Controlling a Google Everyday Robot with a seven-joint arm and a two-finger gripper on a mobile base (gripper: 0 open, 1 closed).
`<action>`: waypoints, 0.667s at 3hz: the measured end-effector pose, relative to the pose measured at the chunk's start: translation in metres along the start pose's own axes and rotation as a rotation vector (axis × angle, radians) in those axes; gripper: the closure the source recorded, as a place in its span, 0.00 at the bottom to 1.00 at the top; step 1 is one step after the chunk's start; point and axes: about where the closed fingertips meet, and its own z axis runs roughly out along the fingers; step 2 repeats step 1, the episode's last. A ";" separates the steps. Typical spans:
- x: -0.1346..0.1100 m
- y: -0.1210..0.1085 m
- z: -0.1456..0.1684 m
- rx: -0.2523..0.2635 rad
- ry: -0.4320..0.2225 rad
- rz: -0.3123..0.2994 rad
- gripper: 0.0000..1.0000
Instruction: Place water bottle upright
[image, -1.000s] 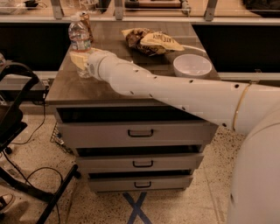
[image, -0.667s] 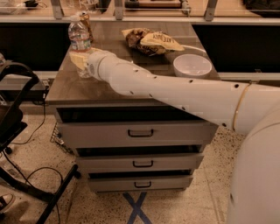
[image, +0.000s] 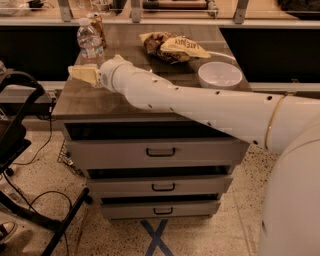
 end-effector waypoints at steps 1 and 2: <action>0.000 0.000 0.000 0.000 0.000 0.000 0.00; 0.000 0.000 0.000 0.000 0.000 0.000 0.00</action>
Offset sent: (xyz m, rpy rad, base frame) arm 0.0000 0.0000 0.0000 0.0000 0.0000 0.0000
